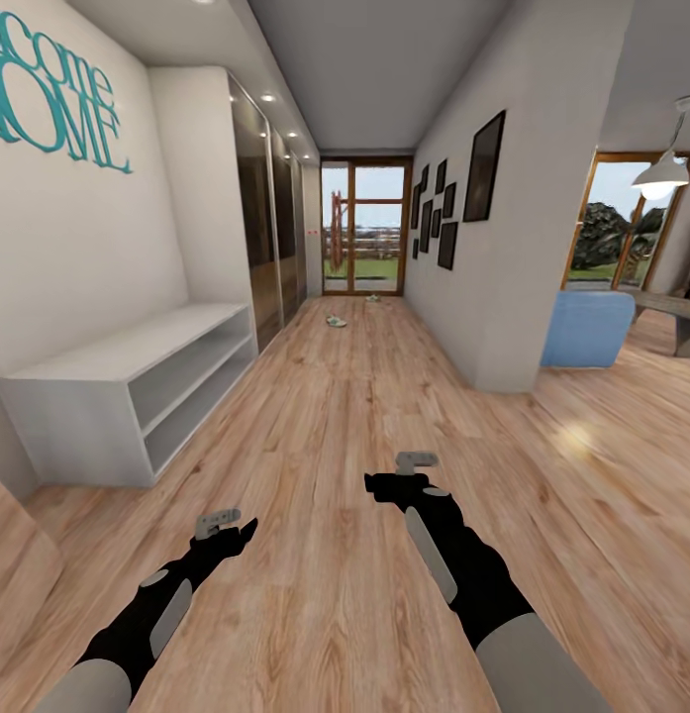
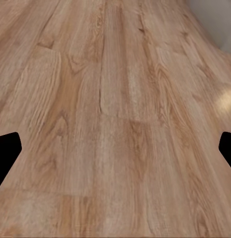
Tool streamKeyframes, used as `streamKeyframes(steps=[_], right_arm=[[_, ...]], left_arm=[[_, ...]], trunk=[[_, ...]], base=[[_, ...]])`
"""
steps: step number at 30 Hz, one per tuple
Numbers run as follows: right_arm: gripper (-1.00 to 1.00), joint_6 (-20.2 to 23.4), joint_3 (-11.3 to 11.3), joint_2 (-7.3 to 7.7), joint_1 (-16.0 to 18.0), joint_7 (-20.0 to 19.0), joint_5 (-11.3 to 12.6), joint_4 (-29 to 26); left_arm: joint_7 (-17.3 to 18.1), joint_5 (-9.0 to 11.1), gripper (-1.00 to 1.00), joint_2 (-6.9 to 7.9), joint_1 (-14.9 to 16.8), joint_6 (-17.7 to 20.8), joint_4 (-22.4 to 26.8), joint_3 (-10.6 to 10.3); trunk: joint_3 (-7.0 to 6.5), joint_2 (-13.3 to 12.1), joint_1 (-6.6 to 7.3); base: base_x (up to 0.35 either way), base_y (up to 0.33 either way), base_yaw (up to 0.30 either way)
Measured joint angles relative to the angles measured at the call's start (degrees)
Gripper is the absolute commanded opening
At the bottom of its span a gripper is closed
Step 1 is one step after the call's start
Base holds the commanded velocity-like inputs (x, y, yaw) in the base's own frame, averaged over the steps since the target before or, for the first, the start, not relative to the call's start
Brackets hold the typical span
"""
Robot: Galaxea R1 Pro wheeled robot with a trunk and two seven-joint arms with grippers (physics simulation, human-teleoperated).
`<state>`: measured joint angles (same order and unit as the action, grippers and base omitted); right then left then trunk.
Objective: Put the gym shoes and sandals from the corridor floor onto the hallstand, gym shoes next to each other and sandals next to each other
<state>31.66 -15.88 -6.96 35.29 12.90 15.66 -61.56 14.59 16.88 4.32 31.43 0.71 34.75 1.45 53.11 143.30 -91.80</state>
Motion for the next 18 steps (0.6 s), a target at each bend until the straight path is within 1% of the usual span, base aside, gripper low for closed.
streamKeyframes(steps=[18], right_arm=[[1.0,0.0,0.0,0.0,0.0,0.0,0.0,0.0]], left_arm=[[0.0,0.0,1.0,0.0,0.0,0.0,0.0,0.0]], trunk=[[0.0,0.0,0.0]], base=[[0.347,0.0,0.0]])
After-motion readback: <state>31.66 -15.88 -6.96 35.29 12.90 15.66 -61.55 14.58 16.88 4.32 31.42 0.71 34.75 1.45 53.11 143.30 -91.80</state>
